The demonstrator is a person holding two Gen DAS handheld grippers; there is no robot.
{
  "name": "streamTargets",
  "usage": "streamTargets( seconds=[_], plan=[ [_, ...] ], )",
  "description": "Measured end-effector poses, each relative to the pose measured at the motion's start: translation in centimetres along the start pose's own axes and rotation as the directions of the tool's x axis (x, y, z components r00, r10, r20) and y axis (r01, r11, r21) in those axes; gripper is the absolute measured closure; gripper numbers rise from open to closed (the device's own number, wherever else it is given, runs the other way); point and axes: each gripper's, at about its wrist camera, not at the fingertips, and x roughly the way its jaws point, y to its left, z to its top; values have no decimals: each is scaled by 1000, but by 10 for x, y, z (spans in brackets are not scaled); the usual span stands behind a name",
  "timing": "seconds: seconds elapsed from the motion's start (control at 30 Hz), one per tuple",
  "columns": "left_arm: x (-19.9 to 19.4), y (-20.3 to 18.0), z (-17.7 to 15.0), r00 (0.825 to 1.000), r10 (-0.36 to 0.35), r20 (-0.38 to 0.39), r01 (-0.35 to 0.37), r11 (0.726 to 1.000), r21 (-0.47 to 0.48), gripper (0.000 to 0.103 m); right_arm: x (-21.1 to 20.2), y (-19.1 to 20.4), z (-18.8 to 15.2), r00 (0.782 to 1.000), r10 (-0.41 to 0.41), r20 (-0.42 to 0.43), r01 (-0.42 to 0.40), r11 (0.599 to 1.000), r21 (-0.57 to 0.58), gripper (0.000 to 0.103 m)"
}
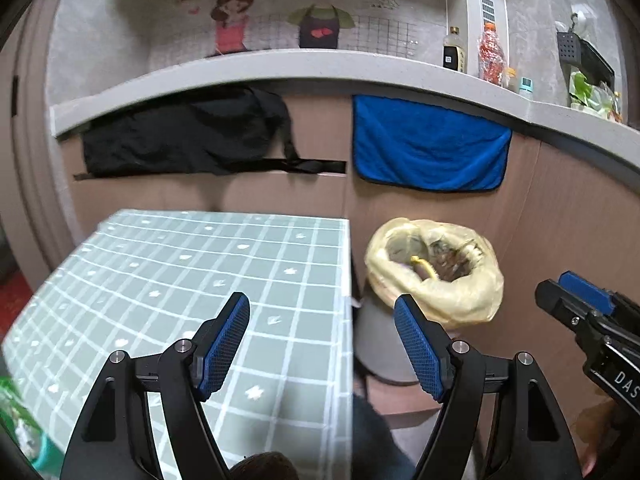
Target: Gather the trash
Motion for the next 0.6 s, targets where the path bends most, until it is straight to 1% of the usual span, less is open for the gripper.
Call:
streamTargets(
  seconds=[0.07,0.27,0.47,0.6],
  plan=[
    [-16,4,-8,1000,21,23,-21,1000,7,28,-9,8,-6,1000,-6,11,6,1000,-3,55],
    [-47,17,-15,998,32,61,-31,999,-19,28,-30,28,-20,999,-25,33,26,999,-30,55],
    [-63,19,-17,995,33,89,-32,999,-20,28,-39,28,-20,999,-27,45,28,999,-22,55],
    [-66,20,-17,996,29,90,-27,999,-23,28,-41,28,-20,998,-31,47,32,999,-21,55]
  ],
)
